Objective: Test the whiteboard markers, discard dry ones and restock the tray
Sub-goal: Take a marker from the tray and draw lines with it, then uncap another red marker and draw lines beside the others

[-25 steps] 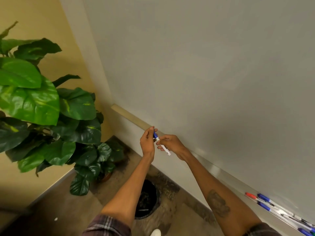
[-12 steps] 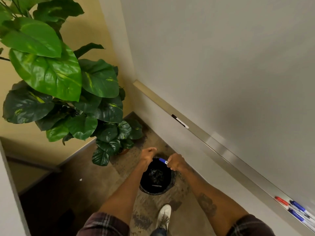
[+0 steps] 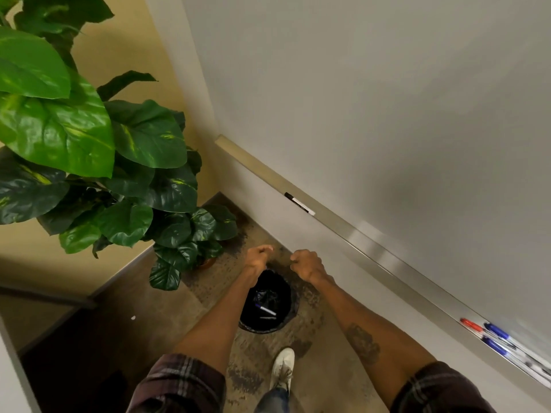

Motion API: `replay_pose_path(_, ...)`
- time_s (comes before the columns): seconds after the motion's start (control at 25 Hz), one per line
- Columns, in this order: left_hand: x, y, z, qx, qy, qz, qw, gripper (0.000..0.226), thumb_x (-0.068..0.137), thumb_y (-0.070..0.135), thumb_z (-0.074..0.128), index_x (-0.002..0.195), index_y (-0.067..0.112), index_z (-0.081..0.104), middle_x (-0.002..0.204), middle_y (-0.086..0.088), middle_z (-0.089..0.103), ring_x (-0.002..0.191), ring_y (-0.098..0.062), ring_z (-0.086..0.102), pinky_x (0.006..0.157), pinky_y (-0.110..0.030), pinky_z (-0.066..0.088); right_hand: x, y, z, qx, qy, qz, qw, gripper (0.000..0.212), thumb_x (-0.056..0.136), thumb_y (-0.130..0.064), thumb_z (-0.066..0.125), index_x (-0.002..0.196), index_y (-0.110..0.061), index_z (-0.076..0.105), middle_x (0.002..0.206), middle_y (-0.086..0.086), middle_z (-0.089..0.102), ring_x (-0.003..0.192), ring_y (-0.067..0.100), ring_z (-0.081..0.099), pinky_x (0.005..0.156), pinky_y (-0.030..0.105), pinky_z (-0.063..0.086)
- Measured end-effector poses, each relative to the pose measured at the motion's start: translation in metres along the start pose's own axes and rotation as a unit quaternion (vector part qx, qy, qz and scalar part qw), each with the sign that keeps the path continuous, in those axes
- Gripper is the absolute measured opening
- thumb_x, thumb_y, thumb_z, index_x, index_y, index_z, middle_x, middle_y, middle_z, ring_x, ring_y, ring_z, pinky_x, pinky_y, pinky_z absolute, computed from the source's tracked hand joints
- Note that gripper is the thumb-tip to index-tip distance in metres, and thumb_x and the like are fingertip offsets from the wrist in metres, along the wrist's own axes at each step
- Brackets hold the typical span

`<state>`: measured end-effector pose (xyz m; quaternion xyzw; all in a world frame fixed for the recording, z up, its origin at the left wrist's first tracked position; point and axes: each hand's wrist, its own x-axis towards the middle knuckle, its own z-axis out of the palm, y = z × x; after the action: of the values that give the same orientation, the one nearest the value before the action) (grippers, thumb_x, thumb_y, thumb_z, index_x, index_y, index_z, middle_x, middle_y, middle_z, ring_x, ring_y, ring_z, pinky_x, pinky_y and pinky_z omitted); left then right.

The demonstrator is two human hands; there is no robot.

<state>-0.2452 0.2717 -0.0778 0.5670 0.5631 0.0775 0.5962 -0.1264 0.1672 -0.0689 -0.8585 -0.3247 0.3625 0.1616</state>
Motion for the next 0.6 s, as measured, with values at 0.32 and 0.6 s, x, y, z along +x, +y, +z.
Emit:
replay_pose_path(0.32, -0.040, 0.027, 0.113, 0.028, -0.124, 0.054, 0.990, 0.018, 0.100, 0.019, 0.054, 0.105, 0.015, 0.072, 0.106, -0.002, 0.068, 0.093, -0.017, 0.060, 0.075, -0.027, 0.051, -0.049, 0.093, -0.057, 0.070, 0.090, 0.038, 0.993, 0.031, 0.093, -0.012, 0.062, 0.123, -0.014, 0.067, 0.130, 0.007, 0.064, 0.116, 0.025, 0.061, 0.102, 0.035, 0.048)
replay_pose_path(0.6, -0.104, 0.034, 0.217, 0.090, -0.203, 0.081, 0.972, 0.024, 0.100, 0.023, 0.055, 0.115, 0.013, 0.070, 0.109, -0.002, 0.068, 0.103, -0.021, 0.064, 0.079, -0.028, 0.051, -0.111, 0.197, -0.104, 0.123, 0.196, 0.081, 0.970, 0.029, 0.095, -0.010, 0.057, 0.122, -0.010, 0.067, 0.130, 0.008, 0.064, 0.117, 0.024, 0.060, 0.101, 0.032, 0.044)
